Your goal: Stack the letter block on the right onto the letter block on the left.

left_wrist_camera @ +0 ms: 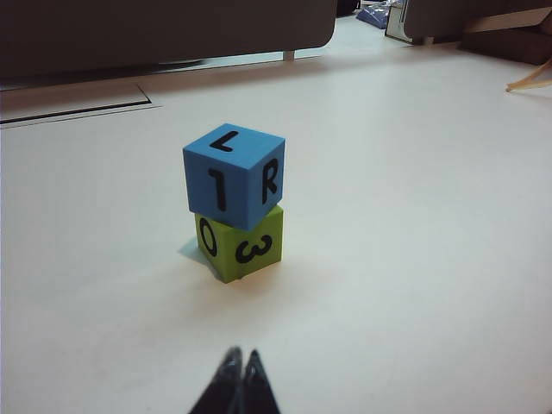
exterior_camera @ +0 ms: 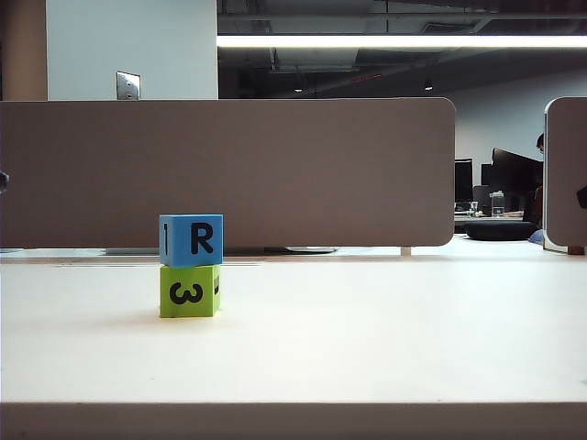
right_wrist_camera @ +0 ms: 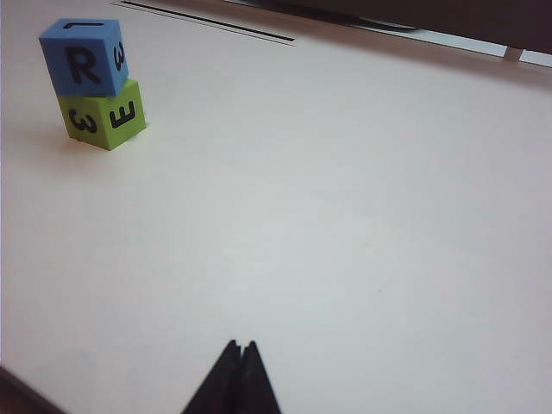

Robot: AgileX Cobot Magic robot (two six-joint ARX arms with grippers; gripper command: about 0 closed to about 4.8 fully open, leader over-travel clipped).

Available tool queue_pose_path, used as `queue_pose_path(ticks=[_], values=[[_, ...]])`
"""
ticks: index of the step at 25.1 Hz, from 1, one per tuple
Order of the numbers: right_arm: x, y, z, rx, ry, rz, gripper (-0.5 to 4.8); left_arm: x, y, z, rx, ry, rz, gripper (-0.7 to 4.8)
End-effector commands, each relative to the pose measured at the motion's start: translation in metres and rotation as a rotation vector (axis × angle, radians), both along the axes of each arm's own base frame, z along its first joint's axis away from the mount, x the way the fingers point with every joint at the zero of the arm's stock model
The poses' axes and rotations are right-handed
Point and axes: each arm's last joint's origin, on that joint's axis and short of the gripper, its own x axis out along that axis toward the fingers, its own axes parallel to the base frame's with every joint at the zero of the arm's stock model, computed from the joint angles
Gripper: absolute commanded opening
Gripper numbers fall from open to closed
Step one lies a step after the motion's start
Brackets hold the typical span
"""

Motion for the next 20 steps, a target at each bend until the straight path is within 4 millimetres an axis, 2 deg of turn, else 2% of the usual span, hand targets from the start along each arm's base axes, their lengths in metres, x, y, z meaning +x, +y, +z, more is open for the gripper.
queue_pose_path(ticks=[1, 15, 20], values=[[0.0001, 0.0003, 0.0005, 0.007, -0.009, 0.006, 0.04, -0.0002, 0.0000, 0.0008, -0.002, 0.002, 0.000, -0.05], [0.0001, 0.0003, 0.0005, 0.007, -0.009, 0.006, 0.04, -0.0002, 0.0000, 0.0008, -0.002, 0.002, 0.000, -0.05], [0.0055, -0.0065, 0.0004, 0.008, -0.008, -0.084, 0.04, -0.0002, 0.0001, 0.0008, -0.002, 0.002, 0.000, -0.05]])
